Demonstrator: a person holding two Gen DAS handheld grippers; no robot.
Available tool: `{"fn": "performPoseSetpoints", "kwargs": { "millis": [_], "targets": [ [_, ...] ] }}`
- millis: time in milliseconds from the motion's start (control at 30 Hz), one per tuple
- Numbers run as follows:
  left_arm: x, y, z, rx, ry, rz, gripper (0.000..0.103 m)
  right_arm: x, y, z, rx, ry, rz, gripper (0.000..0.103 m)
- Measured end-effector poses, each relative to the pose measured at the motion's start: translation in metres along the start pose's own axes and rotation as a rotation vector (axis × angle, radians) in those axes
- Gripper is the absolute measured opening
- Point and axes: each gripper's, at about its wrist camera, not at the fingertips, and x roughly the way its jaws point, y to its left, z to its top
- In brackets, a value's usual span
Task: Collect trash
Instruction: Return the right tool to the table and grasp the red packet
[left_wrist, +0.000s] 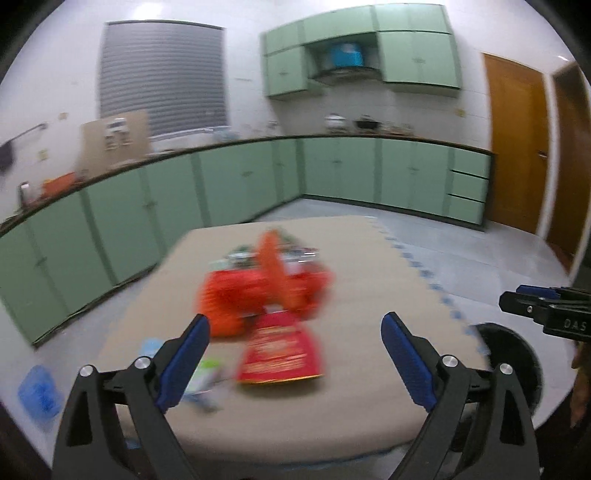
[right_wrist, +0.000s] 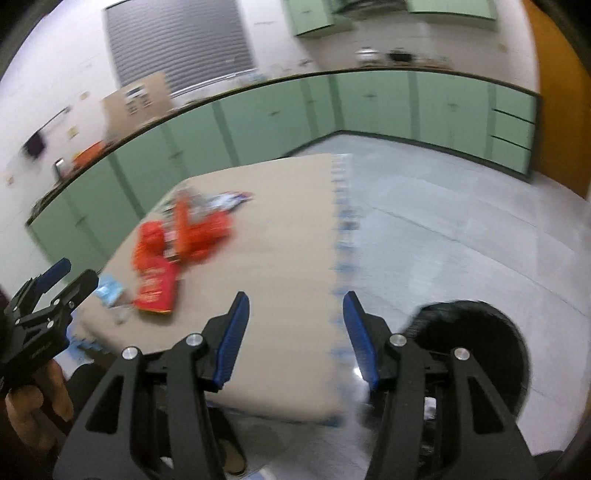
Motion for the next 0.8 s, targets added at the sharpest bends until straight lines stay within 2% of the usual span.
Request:
{"fn": "performPoseSetpoints", "kwargs": {
  "millis": [167, 333, 467, 600, 800],
  "targets": [
    [-0.012, 0.053, -0.017, -0.053, -0.004, 0.103, 0.092, 0.024, 0.065, 0.006, -0.078, 0.03, 0.098, 0.054],
    [-0.009, 0.085, -0.029, -0.1, 0.006, 0.132, 0.092, 0.054, 0.105, 0.004, -0.115, 0.065, 0.139, 0.054],
    [-0.002, 0.099, -0.04, -0.118, 0.017, 0.13, 0.091, 0.078, 0.125, 0.002, -0.116, 0.09, 0.153, 0.054],
    [0.013, 0.107, -0.047, -0.132, 0.04, 0.101, 0.083, 0.102, 0.137, 0.0, -0.12, 0.111, 0.151, 0.054],
    [0.026, 0.113, -0.052, -0.138, 0.053, 0.071, 0.083, 0.135, 0.137, -0.003, -0.093, 0.142, 0.14, 0.058]
  ]
}}
